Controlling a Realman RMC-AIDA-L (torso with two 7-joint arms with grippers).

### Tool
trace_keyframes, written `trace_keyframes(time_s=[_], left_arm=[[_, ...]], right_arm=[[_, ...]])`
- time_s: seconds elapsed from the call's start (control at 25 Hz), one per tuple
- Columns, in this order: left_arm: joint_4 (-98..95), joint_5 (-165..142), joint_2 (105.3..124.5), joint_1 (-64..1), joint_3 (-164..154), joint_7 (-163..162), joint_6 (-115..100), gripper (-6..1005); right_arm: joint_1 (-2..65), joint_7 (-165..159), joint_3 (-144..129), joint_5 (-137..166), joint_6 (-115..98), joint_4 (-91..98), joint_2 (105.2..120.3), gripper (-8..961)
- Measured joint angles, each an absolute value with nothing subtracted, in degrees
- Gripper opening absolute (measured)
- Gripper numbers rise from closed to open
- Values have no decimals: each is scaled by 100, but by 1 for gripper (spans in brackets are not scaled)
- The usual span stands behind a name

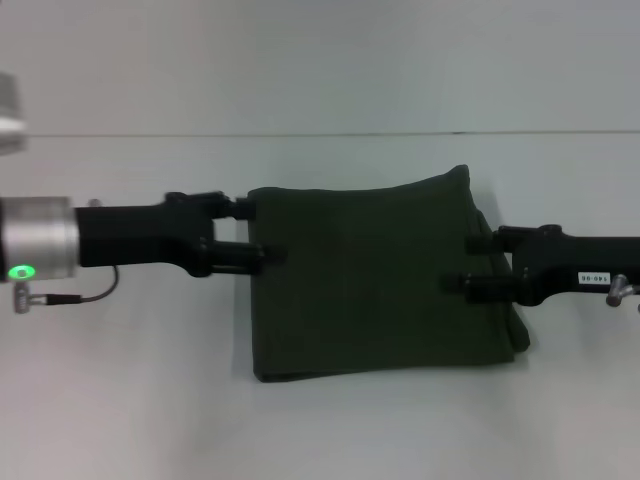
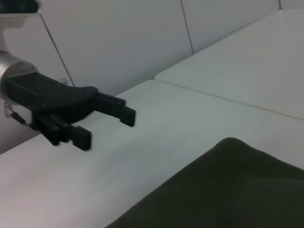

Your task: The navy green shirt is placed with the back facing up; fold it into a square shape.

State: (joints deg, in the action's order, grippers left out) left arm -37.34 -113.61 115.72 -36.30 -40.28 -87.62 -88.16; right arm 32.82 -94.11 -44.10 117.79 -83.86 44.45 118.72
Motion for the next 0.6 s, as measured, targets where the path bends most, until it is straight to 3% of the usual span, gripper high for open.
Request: trace_keyframes(time_s=[0.6], left_arm=[[-3713,-11549,11801,-3892,-4679,-9463,-8489,889]], right_arm=[[3317,-9206,-4429,11761,-8092,4345,11957,850]])
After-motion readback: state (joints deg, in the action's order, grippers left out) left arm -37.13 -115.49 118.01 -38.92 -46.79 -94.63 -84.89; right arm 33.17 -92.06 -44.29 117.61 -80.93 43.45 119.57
